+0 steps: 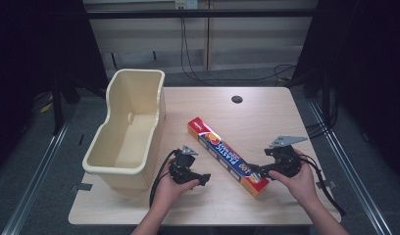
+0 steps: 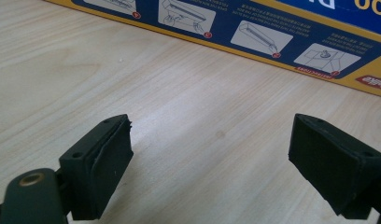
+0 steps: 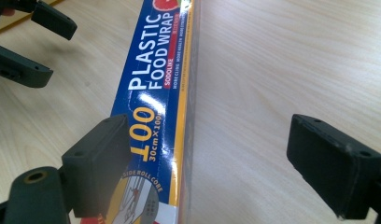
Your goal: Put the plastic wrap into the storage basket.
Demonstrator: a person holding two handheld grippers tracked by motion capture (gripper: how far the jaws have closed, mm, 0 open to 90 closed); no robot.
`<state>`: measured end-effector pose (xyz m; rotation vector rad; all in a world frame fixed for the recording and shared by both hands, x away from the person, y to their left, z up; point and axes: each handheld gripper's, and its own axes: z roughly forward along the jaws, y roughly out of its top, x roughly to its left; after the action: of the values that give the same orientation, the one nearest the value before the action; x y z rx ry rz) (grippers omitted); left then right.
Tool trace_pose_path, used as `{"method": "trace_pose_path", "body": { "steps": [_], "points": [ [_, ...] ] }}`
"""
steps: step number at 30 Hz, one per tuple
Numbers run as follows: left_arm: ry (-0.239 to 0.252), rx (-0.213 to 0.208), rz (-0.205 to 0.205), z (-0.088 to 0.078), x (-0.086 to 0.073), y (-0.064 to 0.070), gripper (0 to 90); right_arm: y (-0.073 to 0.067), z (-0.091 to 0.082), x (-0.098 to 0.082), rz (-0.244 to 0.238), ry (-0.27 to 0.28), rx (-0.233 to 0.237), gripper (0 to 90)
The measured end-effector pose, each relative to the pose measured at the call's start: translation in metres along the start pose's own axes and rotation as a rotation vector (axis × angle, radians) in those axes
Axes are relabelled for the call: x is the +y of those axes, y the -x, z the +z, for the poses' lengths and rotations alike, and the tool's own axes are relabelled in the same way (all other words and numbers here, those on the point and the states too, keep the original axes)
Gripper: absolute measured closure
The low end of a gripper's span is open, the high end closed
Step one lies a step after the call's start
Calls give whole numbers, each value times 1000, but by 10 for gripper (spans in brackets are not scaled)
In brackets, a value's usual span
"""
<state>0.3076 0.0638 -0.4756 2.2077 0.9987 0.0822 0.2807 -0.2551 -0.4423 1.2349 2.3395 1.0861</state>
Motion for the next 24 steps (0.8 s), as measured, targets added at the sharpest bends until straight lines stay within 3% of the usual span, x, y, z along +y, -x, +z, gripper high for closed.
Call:
{"method": "trace_pose_path", "body": {
  "steps": [5,8,11,12,13,16,24],
  "points": [
    [3,-2,-16,2,0,1,126,5,-1,-1,7,9,-17,138],
    [-3,-3,-10,1,0,-1,122,9,-1,-3,9,12,-19,191],
    [0,-3,-18,0,0,-2,120,12,-2,-6,18,33,-34,359],
    [-2,0,-16,0,1,-3,116,15,-2,-8,11,46,-46,488],
    [-6,0,-17,0,1,-3,116,15,-2,-8,11,46,-46,488],
    [-8,-5,-22,1,1,-4,109,17,3,-13,-12,39,-47,663],
    [8,-4,-32,0,2,-5,100,4,19,-21,-90,3,-9,862]
  ]
}}
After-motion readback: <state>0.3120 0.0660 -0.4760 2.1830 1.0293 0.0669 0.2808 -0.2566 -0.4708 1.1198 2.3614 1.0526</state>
